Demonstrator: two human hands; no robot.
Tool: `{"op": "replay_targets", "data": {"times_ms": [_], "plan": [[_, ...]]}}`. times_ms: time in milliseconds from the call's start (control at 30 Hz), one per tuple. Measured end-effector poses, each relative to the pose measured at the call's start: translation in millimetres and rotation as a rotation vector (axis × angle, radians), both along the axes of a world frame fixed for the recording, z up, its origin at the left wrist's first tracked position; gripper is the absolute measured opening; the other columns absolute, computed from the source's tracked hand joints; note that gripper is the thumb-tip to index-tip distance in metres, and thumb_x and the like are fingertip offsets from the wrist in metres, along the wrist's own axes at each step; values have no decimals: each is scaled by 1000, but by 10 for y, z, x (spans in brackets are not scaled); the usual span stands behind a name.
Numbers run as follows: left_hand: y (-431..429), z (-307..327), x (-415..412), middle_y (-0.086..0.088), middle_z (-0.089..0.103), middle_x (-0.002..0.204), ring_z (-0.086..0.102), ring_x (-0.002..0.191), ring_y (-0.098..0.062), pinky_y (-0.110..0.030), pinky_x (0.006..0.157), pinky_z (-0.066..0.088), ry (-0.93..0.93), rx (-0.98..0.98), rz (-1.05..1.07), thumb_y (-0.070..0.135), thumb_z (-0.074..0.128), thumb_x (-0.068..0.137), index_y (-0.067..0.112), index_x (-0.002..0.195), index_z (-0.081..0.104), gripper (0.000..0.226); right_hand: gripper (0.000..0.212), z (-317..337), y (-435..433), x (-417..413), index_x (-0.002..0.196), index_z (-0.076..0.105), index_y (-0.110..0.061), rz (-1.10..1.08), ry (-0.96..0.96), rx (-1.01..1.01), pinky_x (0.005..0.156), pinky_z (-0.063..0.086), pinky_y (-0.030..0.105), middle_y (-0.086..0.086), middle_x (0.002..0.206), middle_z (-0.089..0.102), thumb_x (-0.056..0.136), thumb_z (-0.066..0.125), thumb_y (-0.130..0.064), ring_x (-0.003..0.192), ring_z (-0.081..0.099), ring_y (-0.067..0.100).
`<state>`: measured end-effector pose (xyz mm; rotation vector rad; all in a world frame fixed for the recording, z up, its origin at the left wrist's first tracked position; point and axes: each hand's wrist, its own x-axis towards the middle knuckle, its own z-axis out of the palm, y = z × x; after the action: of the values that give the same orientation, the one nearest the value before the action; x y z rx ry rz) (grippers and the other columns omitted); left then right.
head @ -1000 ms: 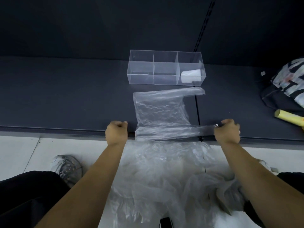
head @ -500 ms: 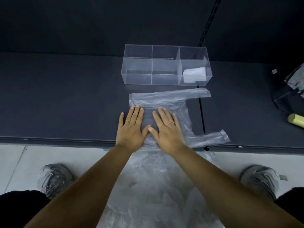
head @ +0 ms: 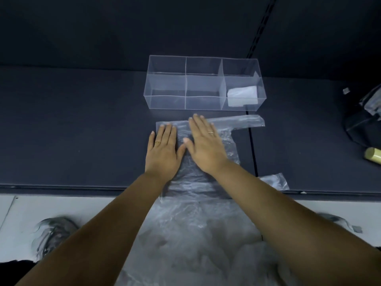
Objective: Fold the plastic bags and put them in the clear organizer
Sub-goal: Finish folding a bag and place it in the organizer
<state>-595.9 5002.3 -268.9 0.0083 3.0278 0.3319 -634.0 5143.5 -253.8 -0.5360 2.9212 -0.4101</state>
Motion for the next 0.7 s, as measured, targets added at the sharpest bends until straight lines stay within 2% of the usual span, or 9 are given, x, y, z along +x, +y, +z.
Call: {"op": "replay_targets", "data": {"times_ms": [100,233,400,500,567,600,667,700], "plan": [[-31,-97,-7,0,-11,160,-13,147,-13,-37,118,-12,-19,-93,-14,58,2,93,15,152,-7,73,67,-160,82,-88,154,1,-17,-19,-59,86,118,-12,35,2,162,-7,100,23,-51,148,-10,16],[-56,-152,-5,2,-11,160,-14,146,-12,-36,117,-15,9,-77,-18,65,-8,85,17,152,-7,82,73,-268,748,-197,153,-4,-19,-177,-9,174,117,-12,37,1,161,-12,96,13,-61,147,-14,17],[-44,-136,-10,1,-15,160,-16,146,-15,-38,117,-14,-36,-145,-23,63,-8,86,17,150,-14,79,75,-200,1542,-274,154,-1,-13,-488,-60,291,120,-5,43,7,162,-4,95,9,-59,149,-5,22],[-35,-34,-3,-1,-15,160,-16,146,-16,-40,118,-13,-106,-122,-15,59,7,94,15,151,-11,74,71,-41,1520,-153,153,4,-7,-550,-43,265,120,-2,46,12,162,-1,99,17,-51,149,-2,25],[-16,76,97,-5,-5,161,-8,148,-19,-41,118,-10,-18,-89,-14,51,13,99,11,153,0,68,66,74,1251,87,152,12,-4,-488,70,148,120,2,47,15,161,6,101,26,-42,148,3,28],[21,139,206,-9,7,161,3,148,-23,-42,119,-4,79,-47,-24,45,15,100,7,152,12,64,63,113,1054,265,152,16,-3,-413,115,63,120,4,46,15,160,10,101,30,-38,148,6,29],[150,221,522,-15,33,153,26,143,-29,-45,118,12,229,81,-100,34,23,100,1,143,37,56,59,132,604,685,151,21,-5,-230,124,-97,121,4,44,12,160,12,101,29,-36,148,6,27],[205,209,705,-16,39,149,32,141,-30,-45,116,17,251,115,-155,32,26,100,0,140,43,54,58,111,409,878,152,19,-8,-136,92,-130,121,3,42,8,160,9,101,23,-37,149,3,24]]}}
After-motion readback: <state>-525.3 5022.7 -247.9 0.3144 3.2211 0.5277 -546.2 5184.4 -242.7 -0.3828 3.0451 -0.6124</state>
